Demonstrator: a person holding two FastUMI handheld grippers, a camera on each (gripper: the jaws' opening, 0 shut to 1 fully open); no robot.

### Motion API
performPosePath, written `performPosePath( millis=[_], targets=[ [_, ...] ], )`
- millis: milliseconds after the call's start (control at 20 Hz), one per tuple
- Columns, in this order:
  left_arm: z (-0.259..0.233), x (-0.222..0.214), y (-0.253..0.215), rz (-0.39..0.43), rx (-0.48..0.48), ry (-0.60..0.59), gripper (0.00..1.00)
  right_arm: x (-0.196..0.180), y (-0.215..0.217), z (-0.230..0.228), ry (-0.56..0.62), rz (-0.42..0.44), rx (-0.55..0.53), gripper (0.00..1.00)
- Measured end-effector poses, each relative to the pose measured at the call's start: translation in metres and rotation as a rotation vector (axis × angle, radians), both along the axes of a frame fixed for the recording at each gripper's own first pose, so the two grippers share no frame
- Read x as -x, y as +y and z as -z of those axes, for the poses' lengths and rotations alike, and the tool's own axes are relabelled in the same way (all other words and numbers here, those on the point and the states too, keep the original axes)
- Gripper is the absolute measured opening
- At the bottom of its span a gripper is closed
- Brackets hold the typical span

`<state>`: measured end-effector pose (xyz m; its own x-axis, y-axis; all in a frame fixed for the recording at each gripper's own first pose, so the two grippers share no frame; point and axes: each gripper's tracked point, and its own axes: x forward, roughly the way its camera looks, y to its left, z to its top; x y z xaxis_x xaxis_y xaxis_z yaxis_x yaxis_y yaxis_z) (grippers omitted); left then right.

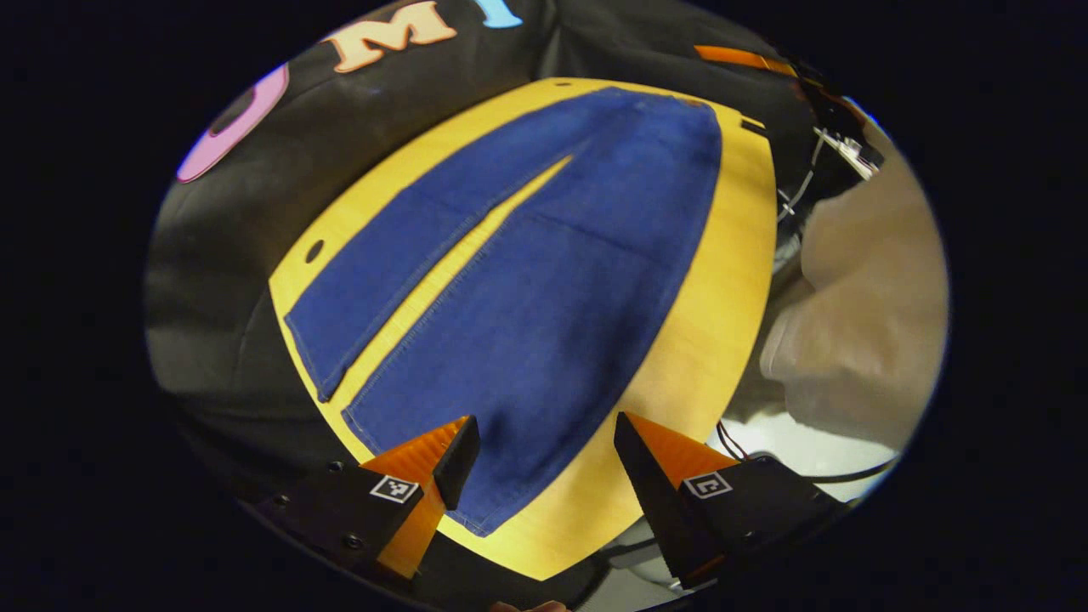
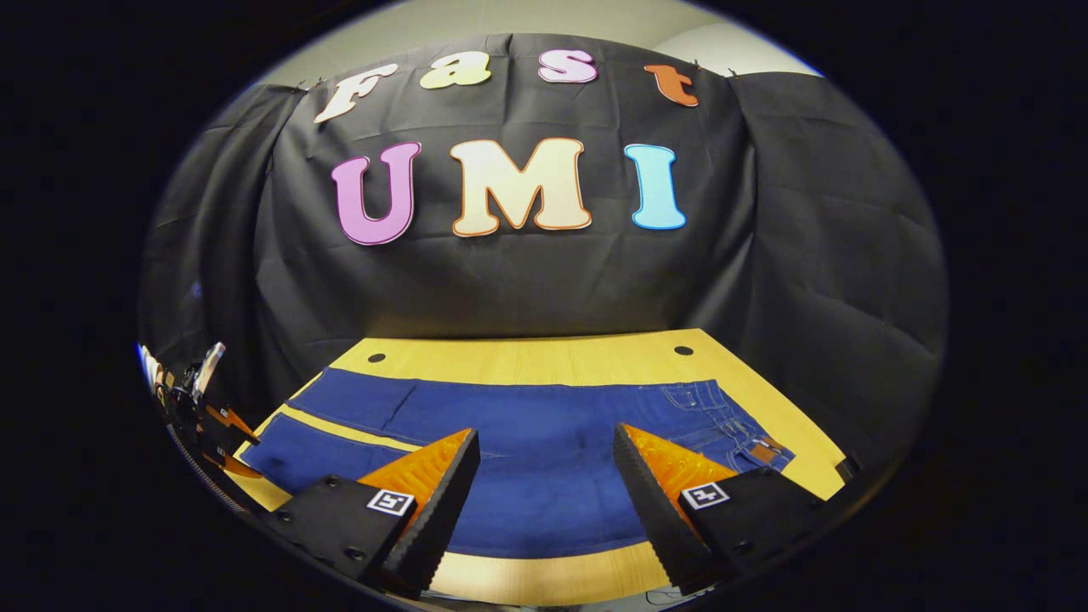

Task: Grasp the waist and the cuffs of the jeans and fold them to make the two legs overlap; first hold the waist and fold one-third of the jeans toward the cuffs, then hold the cuffs and fold the remaining one-third in the same direction to finish folding.

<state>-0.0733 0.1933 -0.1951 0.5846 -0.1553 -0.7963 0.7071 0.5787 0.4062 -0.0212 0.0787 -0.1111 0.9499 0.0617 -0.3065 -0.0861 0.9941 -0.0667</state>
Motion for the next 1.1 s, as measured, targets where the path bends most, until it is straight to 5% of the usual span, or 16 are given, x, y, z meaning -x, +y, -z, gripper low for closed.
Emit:
performPosePath(
  millis=[1100],
  targets=[
    [0.04, 0.004, 0.029, -0.015, -0.181, 0.292, 0.97, 0.008, -0.063, 0.025, 0.082, 0.058, 0.037, 0.99]
  ],
)
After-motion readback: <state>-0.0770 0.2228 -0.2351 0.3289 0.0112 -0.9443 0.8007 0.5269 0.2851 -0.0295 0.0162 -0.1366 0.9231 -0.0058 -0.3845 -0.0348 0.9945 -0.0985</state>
